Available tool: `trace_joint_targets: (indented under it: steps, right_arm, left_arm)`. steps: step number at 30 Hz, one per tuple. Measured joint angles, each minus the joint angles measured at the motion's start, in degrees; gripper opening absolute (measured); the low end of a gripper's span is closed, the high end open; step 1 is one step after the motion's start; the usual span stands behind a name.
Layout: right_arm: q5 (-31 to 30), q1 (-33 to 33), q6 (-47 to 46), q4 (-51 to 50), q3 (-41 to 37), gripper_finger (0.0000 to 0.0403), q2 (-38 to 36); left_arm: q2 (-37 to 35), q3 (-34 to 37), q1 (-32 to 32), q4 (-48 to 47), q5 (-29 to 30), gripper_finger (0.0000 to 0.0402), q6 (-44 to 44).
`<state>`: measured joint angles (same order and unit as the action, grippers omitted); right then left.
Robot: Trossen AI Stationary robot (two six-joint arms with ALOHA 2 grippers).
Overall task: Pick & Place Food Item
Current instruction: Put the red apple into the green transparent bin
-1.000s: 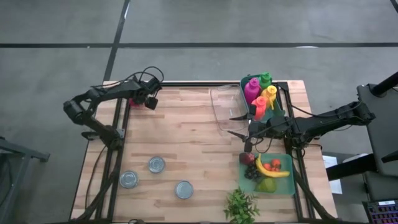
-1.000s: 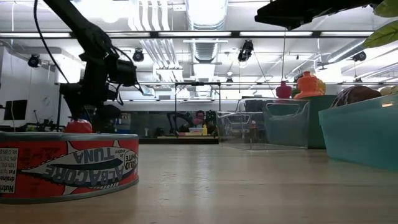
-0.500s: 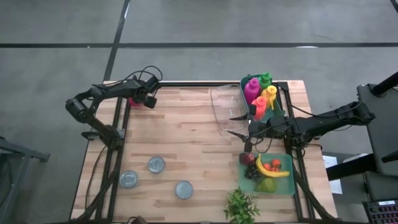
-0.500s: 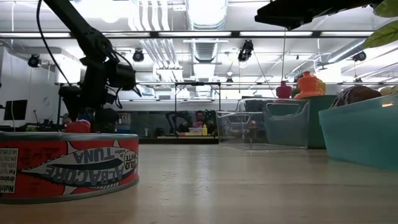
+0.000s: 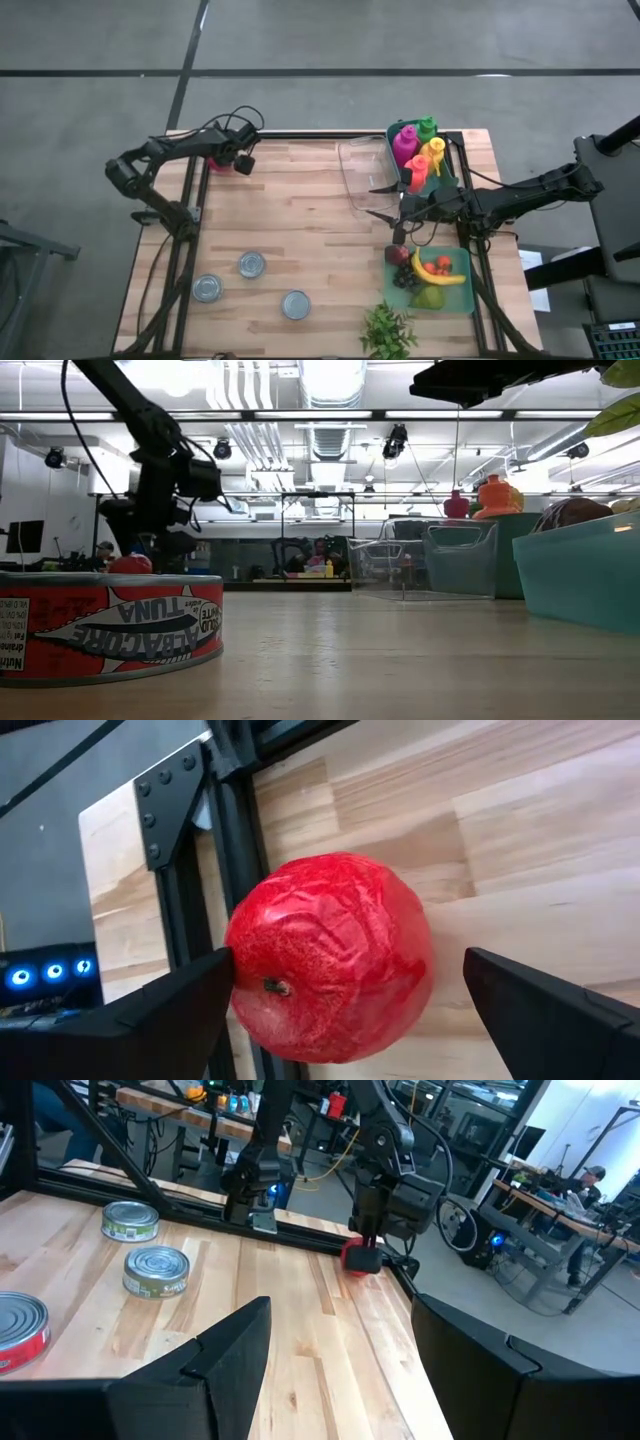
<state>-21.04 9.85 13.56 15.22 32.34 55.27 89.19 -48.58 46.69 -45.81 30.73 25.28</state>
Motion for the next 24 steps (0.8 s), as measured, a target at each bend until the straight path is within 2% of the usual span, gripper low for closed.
trace_joint_targets:
  steps: [6, 10, 17, 24]
  right_arm:
    - [0.0, 0.0, 0.0, 0.0, 0.0, 0.0239, 0.0]
    - [0.0, 0.0, 0.0, 0.0, 0.0, 0.0239, 0.0]
    - [0.0, 0.0, 0.0, 0.0, 0.0, 0.0239, 0.0]
    - [0.0, 0.0, 0.0, 0.0, 0.0, 0.0239, 0.0]
  left_arm:
    - [0.0, -0.4, -4.4, -0.1, -1.5, 0.0391, 2.4]
    - [-0.5, -1.6, -9.5, -0.1, -5.9, 0.0391, 4.9]
    - [-1.5, -5.5, -24.5, 0.9, -13.3, 0.0391, 10.2]
    - [-1.5, -6.5, -37.4, 3.7, -13.9, 0.0391, 19.1]
